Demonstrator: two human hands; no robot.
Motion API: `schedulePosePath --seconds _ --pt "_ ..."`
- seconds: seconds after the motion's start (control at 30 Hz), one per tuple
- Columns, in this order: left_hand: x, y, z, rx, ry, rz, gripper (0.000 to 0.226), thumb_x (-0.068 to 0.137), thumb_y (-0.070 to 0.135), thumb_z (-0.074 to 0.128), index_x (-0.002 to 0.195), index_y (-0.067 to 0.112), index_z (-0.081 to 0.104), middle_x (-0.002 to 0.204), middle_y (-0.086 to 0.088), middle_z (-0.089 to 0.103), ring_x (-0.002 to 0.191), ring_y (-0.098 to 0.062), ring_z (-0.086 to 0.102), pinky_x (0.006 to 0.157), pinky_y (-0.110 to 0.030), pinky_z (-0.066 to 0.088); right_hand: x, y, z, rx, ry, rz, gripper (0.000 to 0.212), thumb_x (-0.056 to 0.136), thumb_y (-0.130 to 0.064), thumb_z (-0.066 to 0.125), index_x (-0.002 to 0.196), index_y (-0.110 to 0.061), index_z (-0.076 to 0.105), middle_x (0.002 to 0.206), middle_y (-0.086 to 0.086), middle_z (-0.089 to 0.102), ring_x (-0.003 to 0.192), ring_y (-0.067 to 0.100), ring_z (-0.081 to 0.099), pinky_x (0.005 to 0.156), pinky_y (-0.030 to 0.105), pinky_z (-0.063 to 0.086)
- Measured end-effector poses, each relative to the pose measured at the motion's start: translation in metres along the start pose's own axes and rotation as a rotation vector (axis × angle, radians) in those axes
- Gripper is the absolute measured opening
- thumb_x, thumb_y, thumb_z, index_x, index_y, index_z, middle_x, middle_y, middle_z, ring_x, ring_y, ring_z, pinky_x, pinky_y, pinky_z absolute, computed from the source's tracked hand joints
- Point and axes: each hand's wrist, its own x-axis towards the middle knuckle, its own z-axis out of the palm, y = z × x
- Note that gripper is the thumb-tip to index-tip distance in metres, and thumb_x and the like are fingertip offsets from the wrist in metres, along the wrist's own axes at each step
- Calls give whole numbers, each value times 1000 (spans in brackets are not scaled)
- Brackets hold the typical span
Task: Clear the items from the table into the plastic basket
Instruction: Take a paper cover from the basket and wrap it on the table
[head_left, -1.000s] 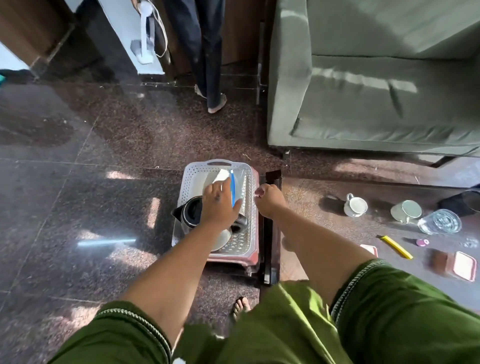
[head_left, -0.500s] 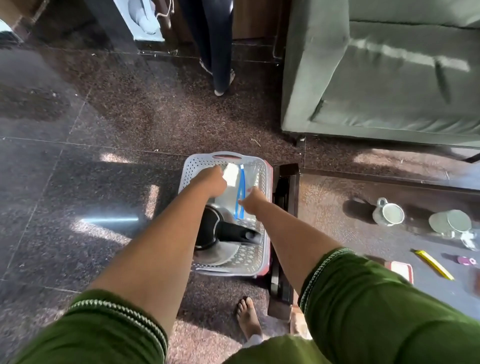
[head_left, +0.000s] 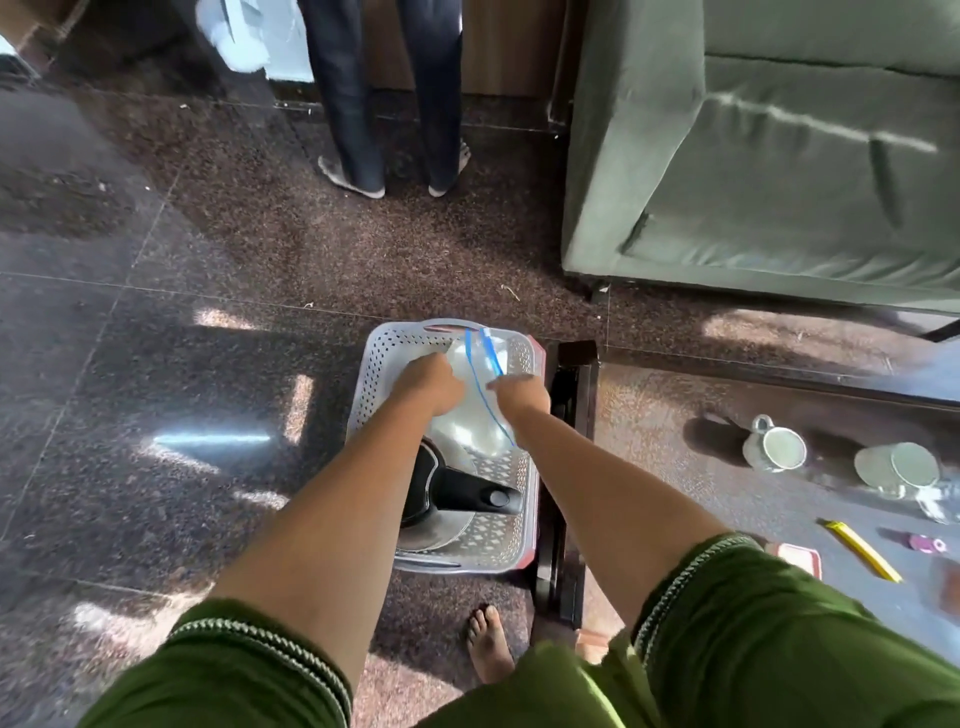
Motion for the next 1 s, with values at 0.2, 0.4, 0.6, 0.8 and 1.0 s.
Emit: schedulePosePath --seconds 0.2,0.4,0.6,0.8,1.0 --pt "-35 34 2 -323 -15 10 57 98 51 34 119 5 60 115 -19 64 106 -35 62 90 -36 50 -39 -23 -41 460 -58 -1 6 72 -13 67 68 -12 63 66 4 56 60 20 55 62 30 47" --pt "-56 54 -6 -676 140 43 37 73 46 59 81 10 64 89 -17 71 79 -30 70 75 -45 60 -78 -26 -73 147 66 -215 28 76 -20 73 55 -16 55 58 0 51 56 14 48 58 30 46" --pt "-101 61 -25 -330 273 202 29 80 13 53 59 14 33 72 -15 62 71 -33 57 61 -39 44 -117 -18 -107 -125 293 -373 6 77 -2 59 81 -5 55 92 11 57 86 30 59 75 31 47" --pt "-140 81 -20 -248 305 367 15 79 3 55 70 10 46 85 -17 61 79 -33 55 63 -31 35 -151 5 -124 -433 645 -553 41 80 12 48 118 -5 45 119 15 43 96 32 53 80 39 51" --pt "-175 120 6 -241 258 443 35 83 8 56 59 16 33 91 -21 65 86 -36 58 64 -31 31 -167 44 -140 -729 444 -555 29 89 -2 50 114 -11 63 125 7 54 115 27 56 84 39 52"
